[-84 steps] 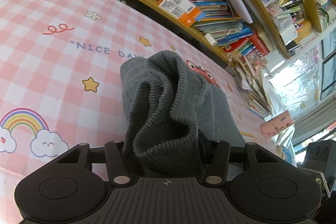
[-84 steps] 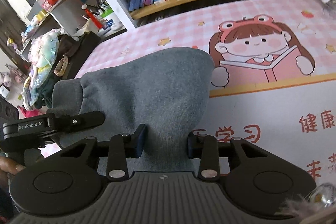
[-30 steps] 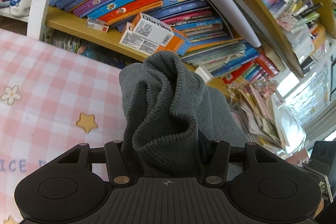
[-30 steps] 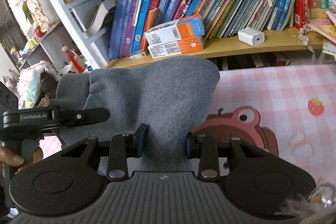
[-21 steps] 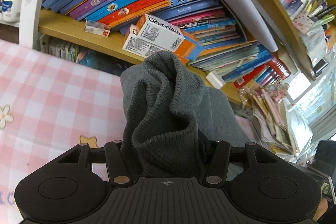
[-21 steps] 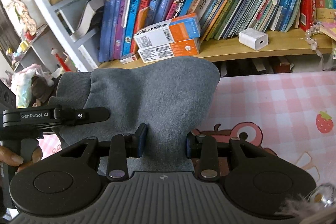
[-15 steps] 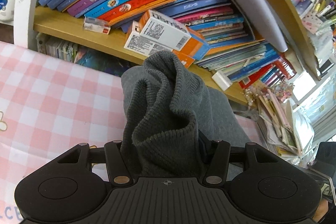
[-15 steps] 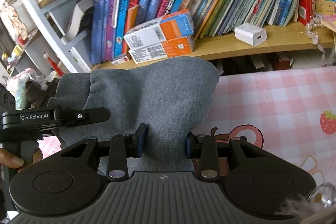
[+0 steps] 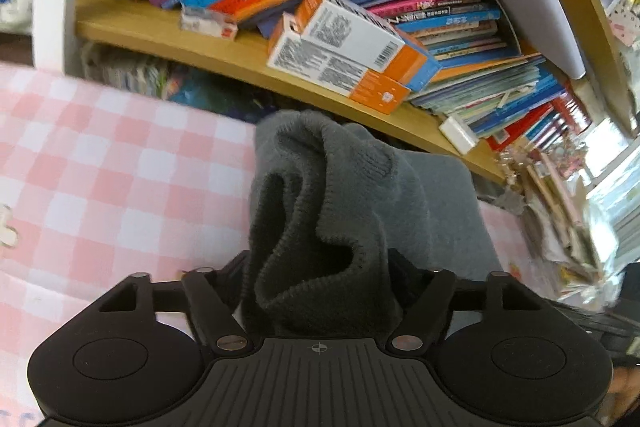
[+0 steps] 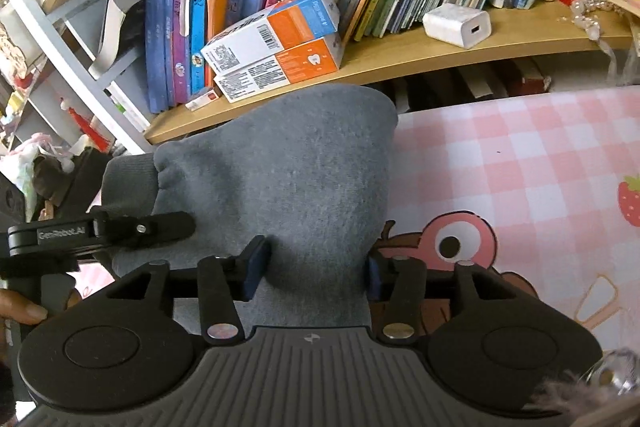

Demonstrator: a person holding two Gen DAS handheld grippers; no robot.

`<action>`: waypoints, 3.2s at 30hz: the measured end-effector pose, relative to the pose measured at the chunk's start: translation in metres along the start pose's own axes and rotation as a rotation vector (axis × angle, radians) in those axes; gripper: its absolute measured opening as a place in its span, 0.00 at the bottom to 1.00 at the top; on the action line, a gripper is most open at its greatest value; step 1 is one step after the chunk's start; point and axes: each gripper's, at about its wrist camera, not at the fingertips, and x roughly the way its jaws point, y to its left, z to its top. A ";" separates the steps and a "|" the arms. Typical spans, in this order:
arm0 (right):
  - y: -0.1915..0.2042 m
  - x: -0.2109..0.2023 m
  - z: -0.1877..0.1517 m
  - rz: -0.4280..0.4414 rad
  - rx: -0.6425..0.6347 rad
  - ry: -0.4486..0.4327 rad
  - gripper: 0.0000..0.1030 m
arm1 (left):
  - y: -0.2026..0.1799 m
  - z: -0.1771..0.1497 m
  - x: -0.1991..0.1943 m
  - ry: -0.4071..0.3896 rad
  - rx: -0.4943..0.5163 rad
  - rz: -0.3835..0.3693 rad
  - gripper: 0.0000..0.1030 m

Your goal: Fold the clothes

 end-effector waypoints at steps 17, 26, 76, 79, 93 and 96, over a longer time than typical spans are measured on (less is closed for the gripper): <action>0.025 -0.061 -0.043 -0.158 -0.008 -0.041 0.69 | -0.033 -0.058 -0.068 -0.124 0.068 0.169 0.81; 0.051 -0.079 -0.084 -0.256 -0.047 -0.037 0.74 | -0.047 -0.099 -0.087 -0.096 0.109 0.234 0.83; 0.093 -0.106 -0.149 -0.415 -0.136 -0.147 1.00 | -0.071 -0.158 -0.126 -0.183 0.293 0.373 1.00; 0.092 -0.104 -0.148 -0.408 -0.135 -0.139 1.00 | -0.071 -0.159 -0.125 -0.179 0.302 0.372 1.00; 0.090 -0.100 -0.147 -0.405 -0.130 -0.122 1.00 | -0.067 -0.157 -0.122 -0.158 0.280 0.376 1.00; 0.090 -0.100 -0.147 -0.404 -0.129 -0.118 1.00 | -0.066 -0.157 -0.122 -0.153 0.267 0.378 1.00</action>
